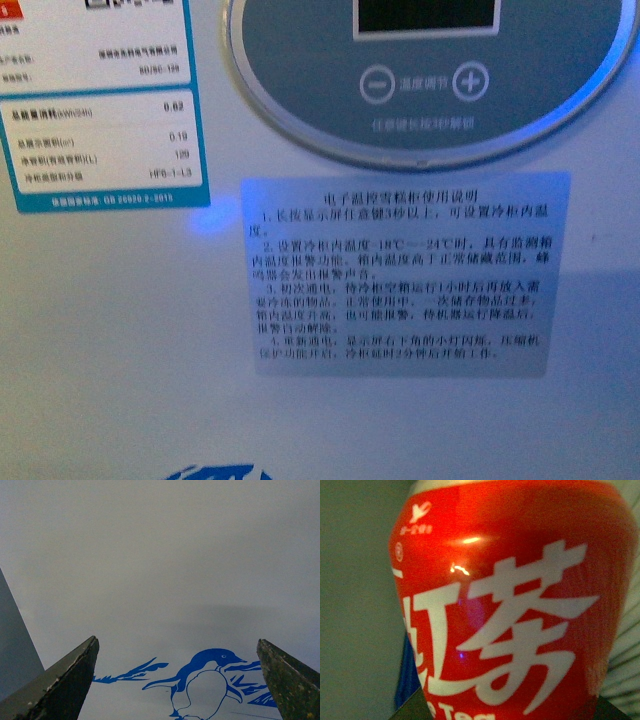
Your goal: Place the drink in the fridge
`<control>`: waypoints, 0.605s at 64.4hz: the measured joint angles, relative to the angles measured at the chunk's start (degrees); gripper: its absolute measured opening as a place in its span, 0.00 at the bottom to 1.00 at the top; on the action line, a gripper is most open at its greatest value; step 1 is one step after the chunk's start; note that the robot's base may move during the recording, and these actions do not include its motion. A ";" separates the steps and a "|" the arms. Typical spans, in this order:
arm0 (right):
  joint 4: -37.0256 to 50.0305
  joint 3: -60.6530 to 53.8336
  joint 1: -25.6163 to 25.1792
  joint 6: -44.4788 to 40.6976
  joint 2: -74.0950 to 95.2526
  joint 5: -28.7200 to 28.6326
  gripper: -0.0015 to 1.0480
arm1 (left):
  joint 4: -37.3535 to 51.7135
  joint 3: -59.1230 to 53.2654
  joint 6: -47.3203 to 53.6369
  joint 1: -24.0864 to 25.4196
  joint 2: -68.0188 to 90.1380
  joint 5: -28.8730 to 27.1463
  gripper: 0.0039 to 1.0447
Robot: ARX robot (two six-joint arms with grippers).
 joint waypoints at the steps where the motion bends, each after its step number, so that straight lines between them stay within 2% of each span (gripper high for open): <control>1: -1.07 0.00 0.46 -0.20 -4.42 0.81 0.35 | 0.00 0.00 0.02 0.00 0.00 0.00 0.92; 16: -9.27 0.72 8.13 -1.57 -31.28 7.19 0.35 | 0.00 0.00 0.00 0.00 0.00 0.00 0.92; 24: -12.81 0.74 13.09 -2.36 -38.56 13.99 0.35 | 0.00 0.00 0.00 0.00 0.00 0.00 0.92; 28: -12.63 0.74 15.87 -2.99 -40.76 17.92 0.35 | 0.00 0.00 0.00 0.00 0.00 0.00 0.92; 32: -9.40 0.98 20.57 -3.96 -42.21 23.87 0.35 | 0.00 0.00 0.00 0.00 0.00 0.04 0.92; 39: -5.07 0.37 25.94 -5.75 -41.79 30.32 0.35 | 0.00 0.00 0.02 0.00 0.00 0.00 0.92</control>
